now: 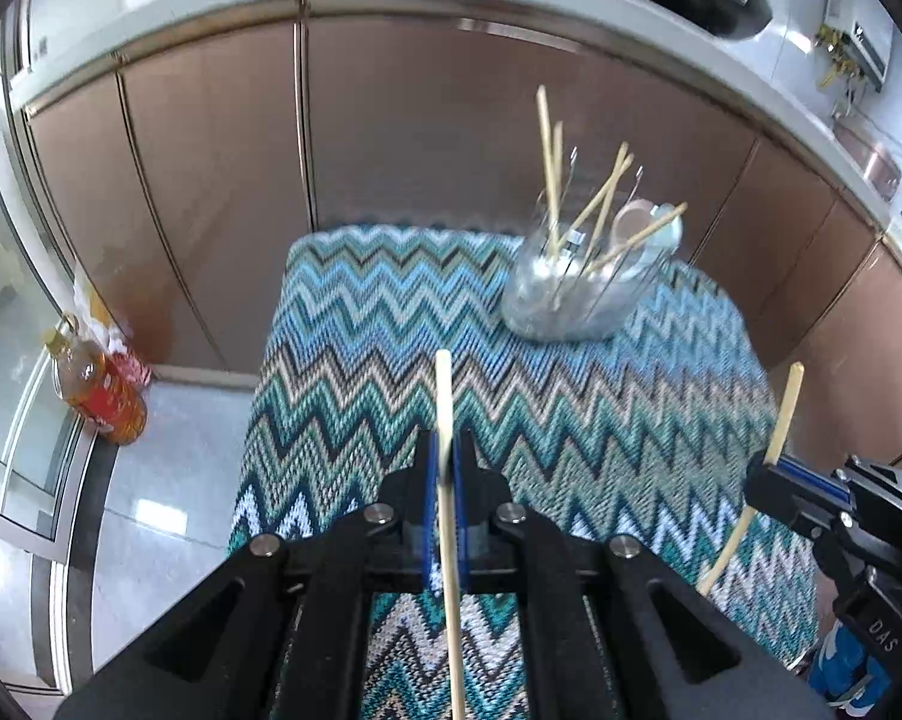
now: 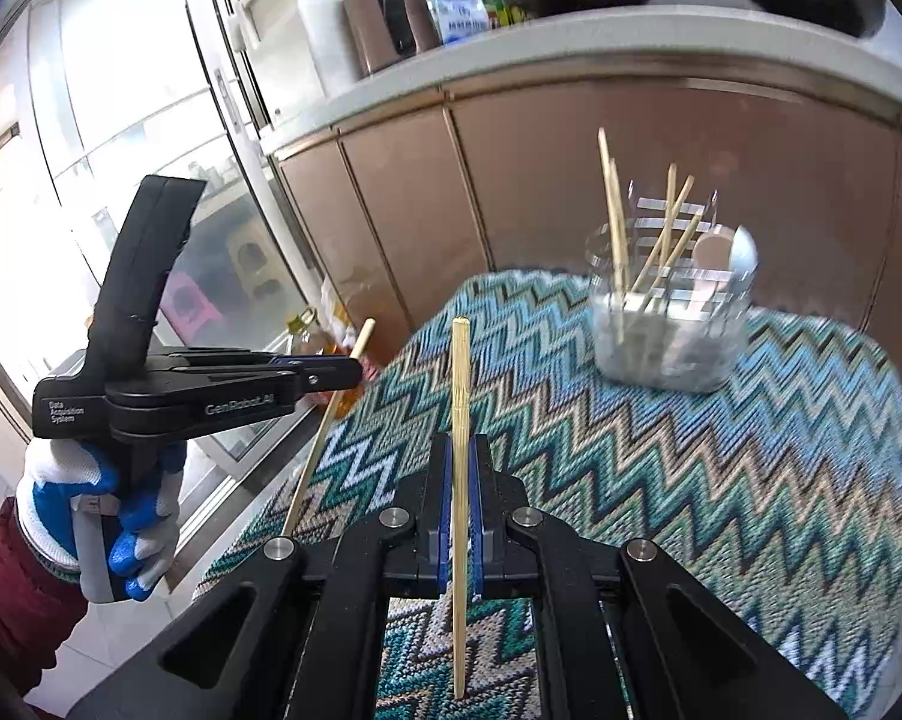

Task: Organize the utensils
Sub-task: 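Carry both chopsticks over the holder and lower them in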

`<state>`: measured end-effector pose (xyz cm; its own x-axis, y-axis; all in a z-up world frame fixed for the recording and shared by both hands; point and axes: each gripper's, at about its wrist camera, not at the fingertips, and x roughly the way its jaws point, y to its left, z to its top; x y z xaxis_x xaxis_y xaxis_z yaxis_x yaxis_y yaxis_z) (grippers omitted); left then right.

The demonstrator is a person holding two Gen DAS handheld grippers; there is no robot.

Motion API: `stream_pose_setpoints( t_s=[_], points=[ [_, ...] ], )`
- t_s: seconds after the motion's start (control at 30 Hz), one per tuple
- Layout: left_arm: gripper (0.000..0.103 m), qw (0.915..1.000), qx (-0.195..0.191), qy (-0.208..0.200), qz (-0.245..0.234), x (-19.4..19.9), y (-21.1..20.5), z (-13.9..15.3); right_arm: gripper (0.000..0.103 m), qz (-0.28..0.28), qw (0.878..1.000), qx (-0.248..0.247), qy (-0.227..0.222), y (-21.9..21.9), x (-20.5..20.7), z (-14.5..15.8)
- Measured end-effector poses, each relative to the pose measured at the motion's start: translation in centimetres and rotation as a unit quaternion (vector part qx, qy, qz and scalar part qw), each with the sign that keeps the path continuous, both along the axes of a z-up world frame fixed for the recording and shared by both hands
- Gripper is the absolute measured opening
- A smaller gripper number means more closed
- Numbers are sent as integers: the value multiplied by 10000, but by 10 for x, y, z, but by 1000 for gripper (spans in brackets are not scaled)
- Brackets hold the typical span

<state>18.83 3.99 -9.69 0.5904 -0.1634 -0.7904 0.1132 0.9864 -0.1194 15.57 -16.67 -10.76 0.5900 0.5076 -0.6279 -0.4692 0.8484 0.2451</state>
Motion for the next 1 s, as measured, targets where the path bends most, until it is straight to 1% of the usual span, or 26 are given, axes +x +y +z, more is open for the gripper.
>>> stream_pose_setpoints(
  t_s=[0.13,0.3,0.4,0.47,0.53,0.67,0.77,0.9,1.0],
  points=[
    [4,9985,-35,-542,25,-3,-6,30,5,-123,9992,31,-367,-9,-3,22],
    [4,9928,-251,-1172,9,8,-20,67,5,-288,9959,-14,-855,-16,15,50],
    [4,9866,-519,-1549,15,23,-30,86,5,-374,9922,33,-1192,-23,32,68],
    [4,9806,-761,-1805,28,36,-36,97,5,-407,9884,141,-1456,-28,46,80],
    [4,9729,-1024,-2071,106,51,-40,105,5,-468,9840,229,-1706,-30,60,89],
    [4,9574,-1210,-2603,303,79,-48,113,5,-548,9751,488,-2094,-36,86,101],
    [4,9492,-1276,-2846,417,99,-55,113,5,-659,9681,648,-2329,-39,113,101],
    [4,9366,-1313,-3198,565,123,-62,111,5,-755,9643,774,-2418,-38,149,95],
    [4,9310,-1262,-3361,660,137,-69,99,5,-780,9629,816,-2450,-39,169,84]
  ],
)
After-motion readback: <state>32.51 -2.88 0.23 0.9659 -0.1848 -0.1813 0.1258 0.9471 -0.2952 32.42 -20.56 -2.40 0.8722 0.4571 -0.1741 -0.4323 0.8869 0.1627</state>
